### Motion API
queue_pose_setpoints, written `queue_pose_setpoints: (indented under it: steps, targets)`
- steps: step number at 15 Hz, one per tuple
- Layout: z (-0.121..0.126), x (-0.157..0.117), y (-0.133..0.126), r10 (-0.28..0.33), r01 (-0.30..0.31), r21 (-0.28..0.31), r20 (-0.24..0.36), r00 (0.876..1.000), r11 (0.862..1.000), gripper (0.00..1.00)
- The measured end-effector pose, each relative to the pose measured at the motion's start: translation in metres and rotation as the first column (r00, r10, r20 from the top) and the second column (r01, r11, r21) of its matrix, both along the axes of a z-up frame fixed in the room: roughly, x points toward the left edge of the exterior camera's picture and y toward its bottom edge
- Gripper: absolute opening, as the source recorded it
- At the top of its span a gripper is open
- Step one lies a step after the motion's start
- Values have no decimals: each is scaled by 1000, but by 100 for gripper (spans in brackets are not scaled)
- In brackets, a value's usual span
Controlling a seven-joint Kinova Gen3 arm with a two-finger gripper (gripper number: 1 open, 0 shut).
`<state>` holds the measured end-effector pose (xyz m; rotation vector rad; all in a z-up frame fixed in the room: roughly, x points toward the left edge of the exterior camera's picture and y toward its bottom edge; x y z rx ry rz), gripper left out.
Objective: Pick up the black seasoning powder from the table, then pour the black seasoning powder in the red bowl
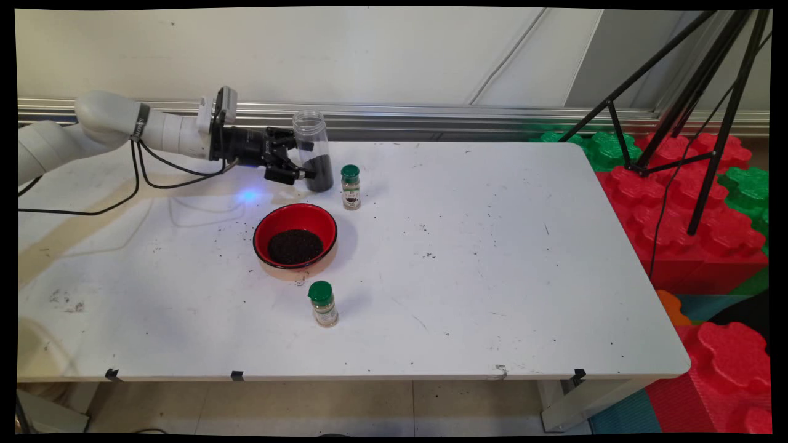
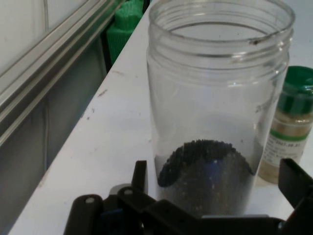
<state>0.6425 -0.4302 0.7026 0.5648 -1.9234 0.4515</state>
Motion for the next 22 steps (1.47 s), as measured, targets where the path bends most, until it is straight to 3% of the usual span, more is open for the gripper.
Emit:
queue_pose_setpoints:
  steps: [12,13,22]
  targets:
    - [-10,-1,-5,-2,2,-14,-43,999,1000,100]
    - [-11,-2,-6,-2,1,-15,-47,999,1000,0]
    - [-11,-1,0,-5,4,-27,-55,998,1000,0]
